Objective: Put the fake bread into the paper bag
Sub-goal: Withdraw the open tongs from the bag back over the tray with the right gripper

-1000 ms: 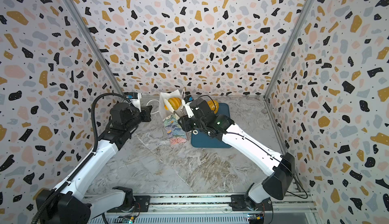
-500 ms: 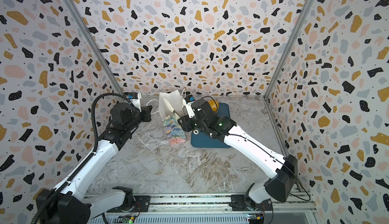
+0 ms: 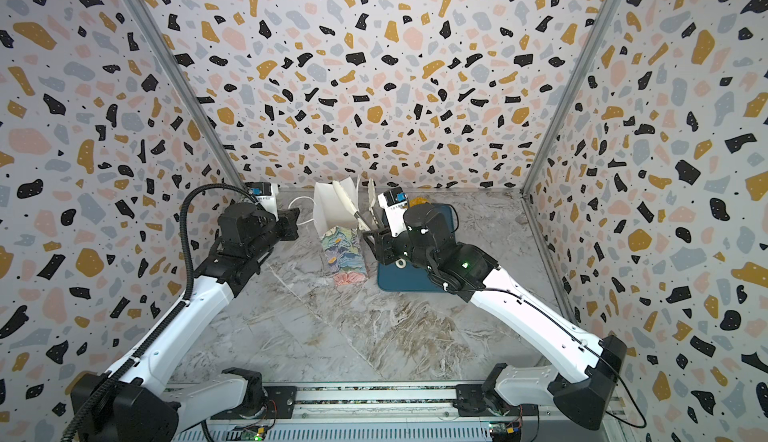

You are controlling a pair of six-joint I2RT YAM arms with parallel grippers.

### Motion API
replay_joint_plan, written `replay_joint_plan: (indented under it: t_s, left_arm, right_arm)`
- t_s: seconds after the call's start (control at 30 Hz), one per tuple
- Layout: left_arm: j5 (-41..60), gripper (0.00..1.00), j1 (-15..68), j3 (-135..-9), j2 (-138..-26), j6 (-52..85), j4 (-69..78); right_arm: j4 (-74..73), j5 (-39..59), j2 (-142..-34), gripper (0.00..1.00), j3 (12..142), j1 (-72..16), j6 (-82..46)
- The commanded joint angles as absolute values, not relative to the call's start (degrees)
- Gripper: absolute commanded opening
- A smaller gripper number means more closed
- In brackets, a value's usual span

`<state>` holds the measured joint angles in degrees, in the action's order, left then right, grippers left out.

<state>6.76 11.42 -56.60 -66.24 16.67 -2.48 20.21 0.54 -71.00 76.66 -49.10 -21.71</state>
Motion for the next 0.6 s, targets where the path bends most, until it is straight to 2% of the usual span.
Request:
replay_joint_plan:
  t_s: [0.0, 0.57]
  left_arm:
    - [6.16, 0.00, 11.78, -56.69, -65.83, 16.35, -1.32]
    - [4.74, 0.00, 11.78, -56.83, -64.91, 15.51, -1.74]
  right_arm:
    - [18.08, -2.05, -67.24, 0.49, 75.75, -49.24, -19.81]
    - [23.76, -4.99, -62.94, 0.51, 70.55, -45.97, -17.39]
